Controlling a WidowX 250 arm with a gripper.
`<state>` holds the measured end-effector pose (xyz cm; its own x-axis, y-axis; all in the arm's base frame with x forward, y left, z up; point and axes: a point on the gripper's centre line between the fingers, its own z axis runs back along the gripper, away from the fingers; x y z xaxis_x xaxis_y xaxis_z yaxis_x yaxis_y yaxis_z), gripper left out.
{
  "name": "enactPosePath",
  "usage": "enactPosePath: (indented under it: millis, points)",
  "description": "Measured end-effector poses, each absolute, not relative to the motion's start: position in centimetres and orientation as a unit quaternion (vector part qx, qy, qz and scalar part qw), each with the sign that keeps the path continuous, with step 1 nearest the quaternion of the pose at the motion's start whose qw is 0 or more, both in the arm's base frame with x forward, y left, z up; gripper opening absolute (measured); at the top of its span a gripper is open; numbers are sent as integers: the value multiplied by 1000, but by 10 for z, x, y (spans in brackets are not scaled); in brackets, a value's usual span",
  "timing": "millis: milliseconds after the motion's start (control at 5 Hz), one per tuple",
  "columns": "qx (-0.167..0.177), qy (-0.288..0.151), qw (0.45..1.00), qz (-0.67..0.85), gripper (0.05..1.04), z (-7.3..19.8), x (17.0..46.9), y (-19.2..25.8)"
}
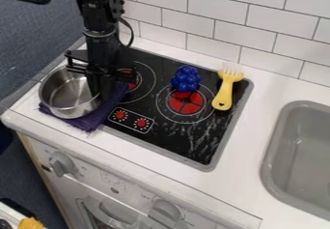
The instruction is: Move the pan in the bottom of the fork
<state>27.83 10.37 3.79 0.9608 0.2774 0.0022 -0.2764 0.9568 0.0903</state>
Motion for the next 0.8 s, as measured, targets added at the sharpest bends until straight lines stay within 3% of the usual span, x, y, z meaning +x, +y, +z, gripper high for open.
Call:
enactPosePath:
  millis: [200, 400, 800]
  points:
    - [41, 6, 990, 131, 78, 47, 279, 98]
    - [42, -38, 996, 74, 78, 81, 291, 65]
    - [66, -62, 993, -77, 77, 94, 295, -30]
